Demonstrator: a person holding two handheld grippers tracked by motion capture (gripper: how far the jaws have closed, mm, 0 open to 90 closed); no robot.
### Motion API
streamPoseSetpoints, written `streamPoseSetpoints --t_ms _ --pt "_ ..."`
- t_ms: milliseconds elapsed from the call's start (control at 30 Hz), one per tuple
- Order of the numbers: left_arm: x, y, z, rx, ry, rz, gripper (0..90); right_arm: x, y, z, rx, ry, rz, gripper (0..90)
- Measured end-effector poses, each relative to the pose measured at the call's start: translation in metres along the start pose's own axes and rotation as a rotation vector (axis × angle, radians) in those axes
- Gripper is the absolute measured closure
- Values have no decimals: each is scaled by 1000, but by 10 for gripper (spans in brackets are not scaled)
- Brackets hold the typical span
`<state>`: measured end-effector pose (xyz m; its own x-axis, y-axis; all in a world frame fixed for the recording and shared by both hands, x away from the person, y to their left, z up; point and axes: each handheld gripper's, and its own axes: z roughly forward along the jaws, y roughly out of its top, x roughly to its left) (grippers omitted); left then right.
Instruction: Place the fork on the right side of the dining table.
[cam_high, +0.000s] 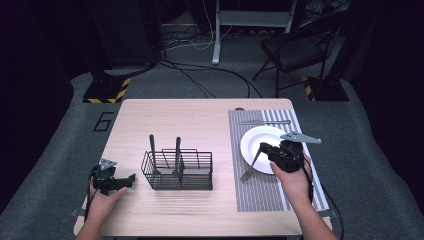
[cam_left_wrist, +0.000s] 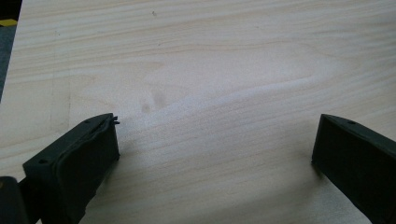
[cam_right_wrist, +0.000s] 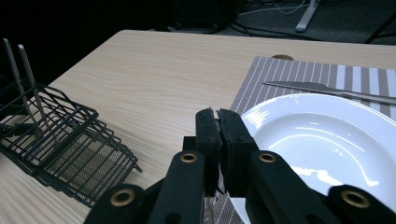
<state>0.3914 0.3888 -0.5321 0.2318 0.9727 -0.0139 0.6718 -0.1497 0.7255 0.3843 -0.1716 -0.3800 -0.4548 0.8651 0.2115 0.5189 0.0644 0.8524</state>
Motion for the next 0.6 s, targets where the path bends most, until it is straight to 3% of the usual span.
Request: streamPoseSetpoints --t_ms 433,600 --pt "0 0 0 0 0 0 3 -23 -15 -13 -14 -7 116 865" --pt "0 0 0 1 0 -1 3 -38 -25 -17 -34 2 183 864"
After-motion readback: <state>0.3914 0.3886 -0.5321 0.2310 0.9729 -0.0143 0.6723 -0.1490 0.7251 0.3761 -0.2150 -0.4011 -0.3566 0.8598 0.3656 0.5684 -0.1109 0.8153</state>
